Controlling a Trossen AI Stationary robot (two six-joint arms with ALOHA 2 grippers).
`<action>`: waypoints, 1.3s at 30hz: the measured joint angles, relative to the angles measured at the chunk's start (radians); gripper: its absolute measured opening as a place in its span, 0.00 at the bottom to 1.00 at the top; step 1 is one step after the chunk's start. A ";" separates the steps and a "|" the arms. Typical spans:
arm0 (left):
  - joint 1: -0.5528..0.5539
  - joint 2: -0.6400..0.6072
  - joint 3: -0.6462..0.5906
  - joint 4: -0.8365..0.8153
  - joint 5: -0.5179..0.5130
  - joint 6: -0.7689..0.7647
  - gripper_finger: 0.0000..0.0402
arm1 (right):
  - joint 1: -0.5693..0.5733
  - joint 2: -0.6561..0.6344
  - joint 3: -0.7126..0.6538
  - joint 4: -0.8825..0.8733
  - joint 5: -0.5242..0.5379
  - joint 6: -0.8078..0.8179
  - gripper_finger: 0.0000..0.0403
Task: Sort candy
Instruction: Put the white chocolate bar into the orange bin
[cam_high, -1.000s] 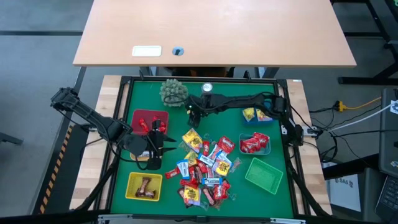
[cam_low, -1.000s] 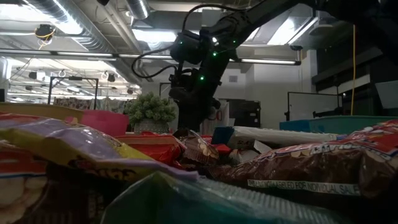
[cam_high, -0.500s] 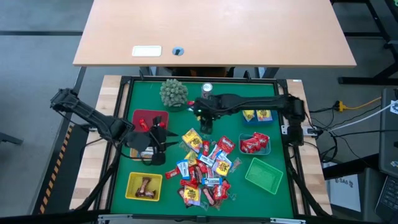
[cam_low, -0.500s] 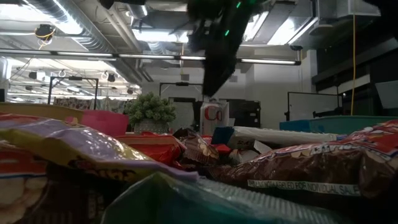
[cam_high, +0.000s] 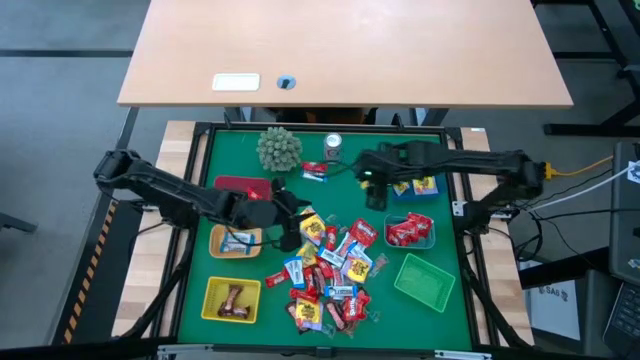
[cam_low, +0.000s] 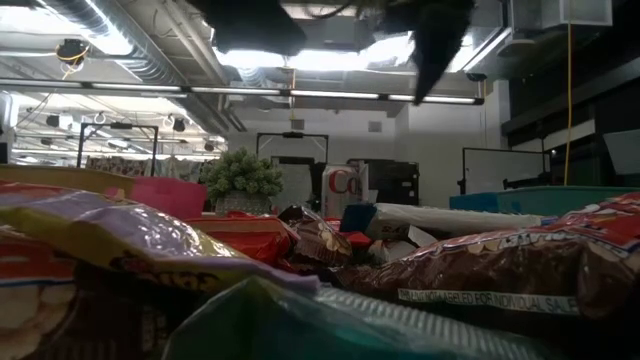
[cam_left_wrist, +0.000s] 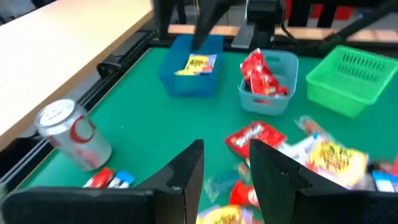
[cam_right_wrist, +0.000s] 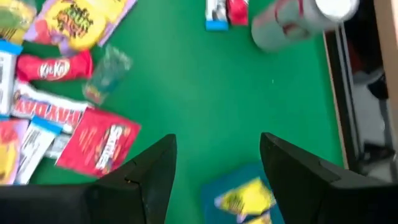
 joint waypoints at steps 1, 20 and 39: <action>0.013 0.017 0.000 0.025 0.001 0.008 0.29 | 0.000 -0.039 -0.040 0.005 0.000 0.018 0.57; 0.317 0.427 -0.001 0.401 -0.004 -0.081 0.29 | 0.000 -0.482 -0.616 0.369 0.000 0.145 0.57; 0.534 0.474 -0.001 0.259 0.109 -0.248 0.25 | 0.000 -0.481 -0.676 0.472 0.000 0.092 0.57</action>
